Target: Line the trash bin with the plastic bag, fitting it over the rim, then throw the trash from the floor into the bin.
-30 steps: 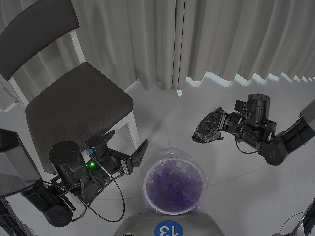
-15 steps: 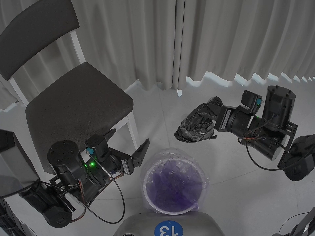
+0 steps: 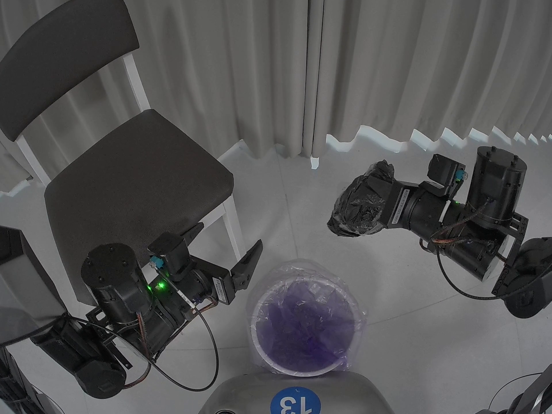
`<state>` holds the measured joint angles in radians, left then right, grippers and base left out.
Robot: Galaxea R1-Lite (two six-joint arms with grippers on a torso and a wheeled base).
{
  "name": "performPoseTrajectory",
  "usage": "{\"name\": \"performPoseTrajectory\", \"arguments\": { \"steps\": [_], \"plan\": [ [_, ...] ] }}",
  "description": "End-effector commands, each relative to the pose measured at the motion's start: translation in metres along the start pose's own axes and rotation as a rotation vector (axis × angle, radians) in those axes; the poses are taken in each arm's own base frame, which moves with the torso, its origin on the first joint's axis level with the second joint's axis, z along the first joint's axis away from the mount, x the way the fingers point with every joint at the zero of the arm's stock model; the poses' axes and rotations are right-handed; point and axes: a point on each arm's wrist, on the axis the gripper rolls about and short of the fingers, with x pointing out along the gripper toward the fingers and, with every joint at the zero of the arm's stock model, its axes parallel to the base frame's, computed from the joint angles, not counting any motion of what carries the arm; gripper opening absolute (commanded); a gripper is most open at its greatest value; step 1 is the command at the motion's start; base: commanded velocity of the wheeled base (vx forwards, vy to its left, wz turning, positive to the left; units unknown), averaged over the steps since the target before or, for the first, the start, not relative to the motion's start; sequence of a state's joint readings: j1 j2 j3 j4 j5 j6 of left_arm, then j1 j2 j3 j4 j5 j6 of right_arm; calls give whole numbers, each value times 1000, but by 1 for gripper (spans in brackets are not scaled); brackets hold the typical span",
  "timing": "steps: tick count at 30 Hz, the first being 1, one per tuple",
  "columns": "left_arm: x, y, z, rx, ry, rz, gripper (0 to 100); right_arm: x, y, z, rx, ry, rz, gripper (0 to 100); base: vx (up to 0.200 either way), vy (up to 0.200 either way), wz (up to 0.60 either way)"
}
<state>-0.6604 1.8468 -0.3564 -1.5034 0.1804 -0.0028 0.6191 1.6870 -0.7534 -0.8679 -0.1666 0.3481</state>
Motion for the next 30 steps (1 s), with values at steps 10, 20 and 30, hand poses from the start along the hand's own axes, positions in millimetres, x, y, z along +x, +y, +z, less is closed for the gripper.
{"name": "performPoseTrajectory", "arguments": {
  "steps": [10,20,30],
  "plan": [
    [-2,0,-1,12,1,4,100,1,0,-2,-1,8,-1,0,-80,0,0],
    [-6,-2,-1,13,-1,-9,100,0,0,-5,-1,17,-1,0,-80,0,0],
    [-5,-3,-1,7,-26,-12,100,0,1,-8,-4,30,2,0,-100,0,0]
  ]
}}
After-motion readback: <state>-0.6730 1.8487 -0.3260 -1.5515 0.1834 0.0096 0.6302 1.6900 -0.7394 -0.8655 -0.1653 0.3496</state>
